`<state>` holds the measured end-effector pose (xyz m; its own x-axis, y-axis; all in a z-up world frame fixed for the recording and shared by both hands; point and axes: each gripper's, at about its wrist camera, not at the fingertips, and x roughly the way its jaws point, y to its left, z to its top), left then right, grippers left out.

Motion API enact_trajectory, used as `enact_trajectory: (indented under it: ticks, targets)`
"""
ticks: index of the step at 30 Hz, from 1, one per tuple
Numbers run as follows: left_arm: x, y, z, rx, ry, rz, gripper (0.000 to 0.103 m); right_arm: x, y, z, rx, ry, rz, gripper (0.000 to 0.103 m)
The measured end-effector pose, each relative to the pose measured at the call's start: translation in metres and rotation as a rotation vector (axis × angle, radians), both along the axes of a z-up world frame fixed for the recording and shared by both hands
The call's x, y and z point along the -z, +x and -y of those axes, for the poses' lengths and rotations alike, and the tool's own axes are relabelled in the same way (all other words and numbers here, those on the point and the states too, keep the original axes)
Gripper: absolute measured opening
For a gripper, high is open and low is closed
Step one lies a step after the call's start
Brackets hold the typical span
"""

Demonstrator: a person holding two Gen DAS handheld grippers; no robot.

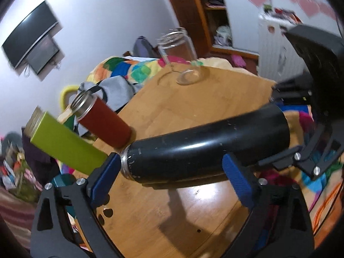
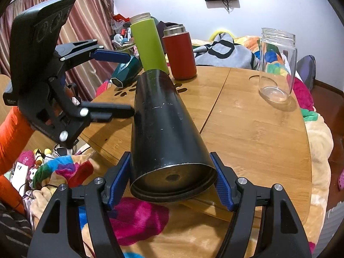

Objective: Flip cup upside down
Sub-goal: 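Rotate the black thermos upright with the left gripper, holding it with the right gripper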

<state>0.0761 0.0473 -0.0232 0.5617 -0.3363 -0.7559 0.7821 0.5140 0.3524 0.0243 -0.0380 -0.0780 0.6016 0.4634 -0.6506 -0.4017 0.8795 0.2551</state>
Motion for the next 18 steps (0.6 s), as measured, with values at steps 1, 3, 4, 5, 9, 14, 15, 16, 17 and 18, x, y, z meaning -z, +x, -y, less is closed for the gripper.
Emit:
enact_trajectory:
  ticks: [1,3,4,5,9,14,15,16,17,18]
  targets:
    - [0.0,-0.001,0.003,0.02,0.013,0.002,0.098,0.0,0.0,0.0,0.0,-0.003,0.0,0.067]
    - [0.001,-0.001,0.009,0.061,0.041,0.003,0.098,0.0,0.001,0.001,0.005,-0.006,-0.002,0.067]
    - [0.001,0.0,0.012,0.081,0.052,-0.005,0.098,0.0,0.002,0.002,0.008,-0.003,-0.004,0.067]
    - [0.001,0.0,0.014,0.094,0.056,-0.017,0.098,0.0,0.002,0.003,0.011,0.003,-0.007,0.067]
    - [0.003,0.002,0.023,0.142,0.097,-0.049,0.099,0.001,0.003,0.007,0.018,0.026,-0.016,0.067]
    - [0.017,-0.002,0.032,0.177,0.18,-0.055,0.099,0.001,0.002,0.008,0.02,0.035,-0.02,0.066]
    - [0.022,-0.003,0.034,0.177,0.205,-0.049,0.099,0.001,0.002,0.008,0.017,0.04,-0.021,0.066]
    - [0.028,-0.004,0.037,0.175,0.232,-0.037,0.099,0.001,0.002,0.008,0.015,0.044,-0.022,0.065]
    - [0.035,-0.005,0.039,0.178,0.243,-0.039,0.099,0.001,0.002,0.008,0.014,0.045,-0.021,0.065]
    - [0.038,-0.007,0.04,0.18,0.242,-0.027,0.099,0.001,0.001,0.007,0.015,0.042,-0.018,0.065]
